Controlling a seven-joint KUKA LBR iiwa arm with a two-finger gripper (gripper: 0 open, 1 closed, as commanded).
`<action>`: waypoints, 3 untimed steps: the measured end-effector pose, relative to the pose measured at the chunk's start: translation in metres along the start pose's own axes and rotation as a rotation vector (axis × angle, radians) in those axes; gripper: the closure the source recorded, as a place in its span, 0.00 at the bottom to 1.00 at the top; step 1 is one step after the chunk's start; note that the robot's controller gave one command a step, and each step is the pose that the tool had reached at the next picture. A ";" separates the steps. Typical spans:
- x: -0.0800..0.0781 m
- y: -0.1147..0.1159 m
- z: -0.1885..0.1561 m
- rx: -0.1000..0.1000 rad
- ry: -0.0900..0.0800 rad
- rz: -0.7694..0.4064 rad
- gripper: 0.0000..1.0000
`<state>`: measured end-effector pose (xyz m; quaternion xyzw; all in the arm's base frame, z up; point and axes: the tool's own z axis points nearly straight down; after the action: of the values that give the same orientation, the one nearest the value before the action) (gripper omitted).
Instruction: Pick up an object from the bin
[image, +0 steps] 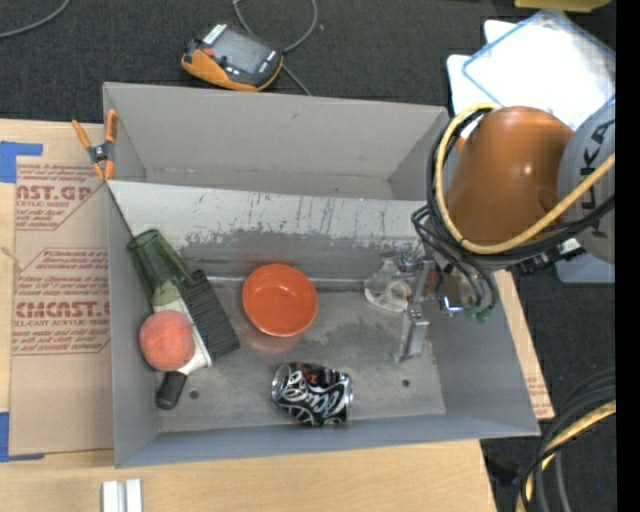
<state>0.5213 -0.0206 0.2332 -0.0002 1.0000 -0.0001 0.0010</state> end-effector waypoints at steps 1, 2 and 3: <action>0.000 0.000 0.000 0.000 0.000 0.000 0.00; -0.002 0.039 -0.076 -0.001 -0.010 -0.076 0.00; 0.006 0.034 0.019 0.000 -0.001 -0.141 0.00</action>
Offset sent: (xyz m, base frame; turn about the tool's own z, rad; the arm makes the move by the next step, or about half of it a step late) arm -0.0005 0.0373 0.0726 -0.0722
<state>0.5152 0.0132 0.2145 -0.0708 0.9975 -0.0004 0.0015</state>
